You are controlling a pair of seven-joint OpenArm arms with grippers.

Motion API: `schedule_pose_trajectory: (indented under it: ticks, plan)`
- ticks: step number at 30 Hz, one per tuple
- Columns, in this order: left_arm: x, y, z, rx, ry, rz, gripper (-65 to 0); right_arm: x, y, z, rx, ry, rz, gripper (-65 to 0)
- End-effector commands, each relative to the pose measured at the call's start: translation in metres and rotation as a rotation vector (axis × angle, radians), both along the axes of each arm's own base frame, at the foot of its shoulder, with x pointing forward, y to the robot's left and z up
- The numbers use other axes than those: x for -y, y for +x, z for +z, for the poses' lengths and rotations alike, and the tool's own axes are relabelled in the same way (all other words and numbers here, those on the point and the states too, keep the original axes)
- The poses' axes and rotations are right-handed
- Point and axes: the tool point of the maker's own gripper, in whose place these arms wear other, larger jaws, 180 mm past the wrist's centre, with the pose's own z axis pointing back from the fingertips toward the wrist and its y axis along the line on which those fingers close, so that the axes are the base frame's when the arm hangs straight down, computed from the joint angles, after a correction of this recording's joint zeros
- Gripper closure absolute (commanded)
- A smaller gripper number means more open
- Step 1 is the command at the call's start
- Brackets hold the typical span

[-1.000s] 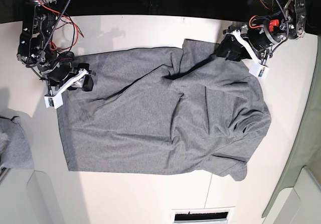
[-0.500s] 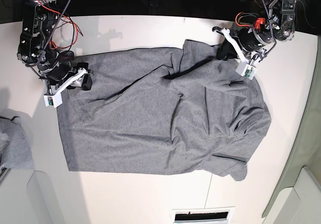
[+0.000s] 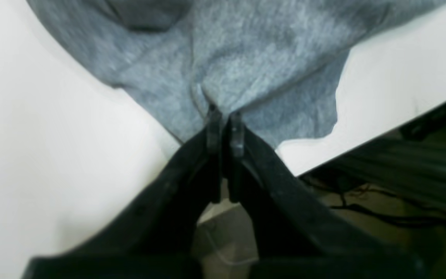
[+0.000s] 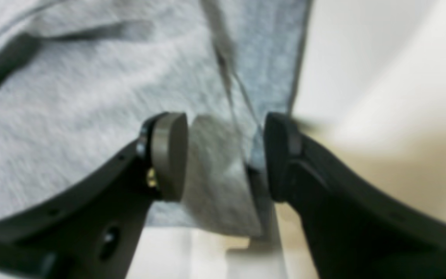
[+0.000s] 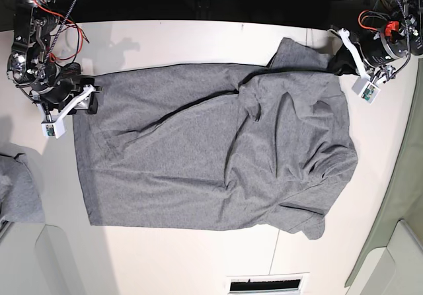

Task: Layout the t-shirt on the table in an organized manner, then fold the t-shirt properly
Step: 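Grasp the shirt edge with each gripper at its corners, then pull both corners outward and lay the shirt flat, releasing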

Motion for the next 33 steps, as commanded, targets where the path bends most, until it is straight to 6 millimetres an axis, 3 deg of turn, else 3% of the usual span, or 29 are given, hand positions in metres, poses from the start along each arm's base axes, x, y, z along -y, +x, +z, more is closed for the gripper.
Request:
schedule_pose_trajectory:
  ticks: [1, 7, 16, 22, 30, 31, 33]
  plan:
    - [-0.003, 0.005, 0.01, 0.033, 0.004, -0.015, 0.0, 0.012, 0.013, 0.015, 0.056, -0.004, -0.019, -31.4]
    - [-0.01, -0.005, 0.008, 0.003, 0.014, -0.029, 0.0, 0.01, 0.033, 0.034, 0.172, 0.05, -0.052, -31.5]
    - [0.006, -0.011, 0.011, -0.018, -0.067, -0.072, 0.0, -0.009, 0.1, 0.069, 0.298, 0.072, -0.056, -31.5]
    - [0.006, -0.012, 0.011, -0.024, -0.064, -0.072, 0.0, -0.027, 0.126, 0.046, 0.227, 0.16, -0.055, -31.7]
    - [0.008, -0.011, 0.012, -0.016, -0.083, -0.069, 0.0, -0.061, 0.112, 0.019, 0.14, 0.174, 0.059, -31.3]
    - [0.008, -0.011, 0.012, -0.016, -0.082, -0.069, 0.0, -0.063, 0.112, 0.018, 0.136, 0.172, 0.065, -29.8]
    - [0.008, -0.011, 0.012, -0.017, -0.082, -0.069, 0.0, -0.067, 0.11, 0.016, 0.131, 0.169, 0.079, -19.3]
